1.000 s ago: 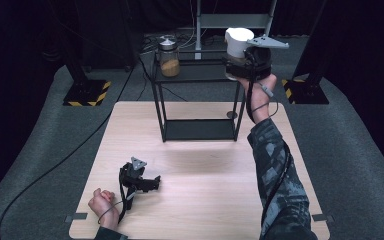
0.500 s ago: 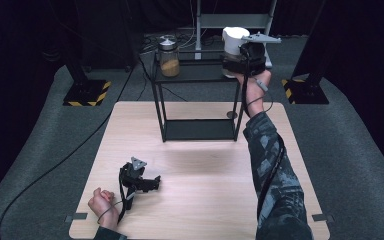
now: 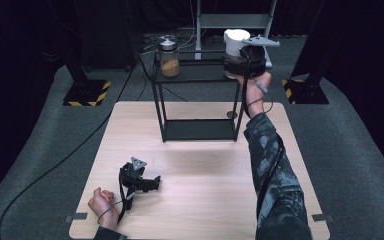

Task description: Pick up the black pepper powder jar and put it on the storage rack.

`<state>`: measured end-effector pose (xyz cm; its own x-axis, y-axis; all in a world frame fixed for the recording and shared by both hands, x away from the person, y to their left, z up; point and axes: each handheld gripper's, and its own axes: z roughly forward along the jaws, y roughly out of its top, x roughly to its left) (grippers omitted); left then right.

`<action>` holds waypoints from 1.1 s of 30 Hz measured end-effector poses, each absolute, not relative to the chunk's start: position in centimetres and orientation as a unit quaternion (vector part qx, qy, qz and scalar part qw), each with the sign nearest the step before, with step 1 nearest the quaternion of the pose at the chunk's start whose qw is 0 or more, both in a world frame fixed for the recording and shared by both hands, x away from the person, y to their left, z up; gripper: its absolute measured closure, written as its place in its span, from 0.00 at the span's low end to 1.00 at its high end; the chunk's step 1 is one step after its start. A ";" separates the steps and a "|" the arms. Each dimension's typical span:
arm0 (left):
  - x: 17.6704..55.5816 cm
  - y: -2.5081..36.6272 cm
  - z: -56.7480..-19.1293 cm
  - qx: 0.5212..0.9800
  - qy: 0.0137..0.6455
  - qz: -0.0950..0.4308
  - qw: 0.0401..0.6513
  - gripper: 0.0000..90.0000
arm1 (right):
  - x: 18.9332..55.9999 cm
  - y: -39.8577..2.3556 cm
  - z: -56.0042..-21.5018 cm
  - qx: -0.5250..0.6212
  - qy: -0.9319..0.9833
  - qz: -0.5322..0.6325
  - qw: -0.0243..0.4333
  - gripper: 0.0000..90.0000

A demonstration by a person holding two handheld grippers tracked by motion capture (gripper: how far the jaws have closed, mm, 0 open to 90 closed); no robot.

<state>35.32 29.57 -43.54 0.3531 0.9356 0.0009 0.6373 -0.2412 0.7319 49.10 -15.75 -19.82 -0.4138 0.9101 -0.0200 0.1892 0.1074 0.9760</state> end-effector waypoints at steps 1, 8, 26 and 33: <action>35.3 29.6 -43.5 0.754 0.521 0.227 0.328 0.00 | 49.0 -15.7 -20.2 0.417 0.654 0.526 0.349 0.33; 35.3 29.6 -43.5 0.754 0.521 0.227 0.328 0.00 | 48.7 -15.6 -20.6 0.417 0.648 0.530 0.353 0.33; 35.3 29.6 -43.6 0.754 0.521 0.228 0.328 0.00 | 47.1 -16.2 -19.4 0.414 0.671 0.518 0.333 0.02; 35.3 29.6 -43.6 0.754 0.521 0.228 0.328 0.00 | 42.0 -17.6 -20.4 0.397 0.711 0.483 0.321 0.00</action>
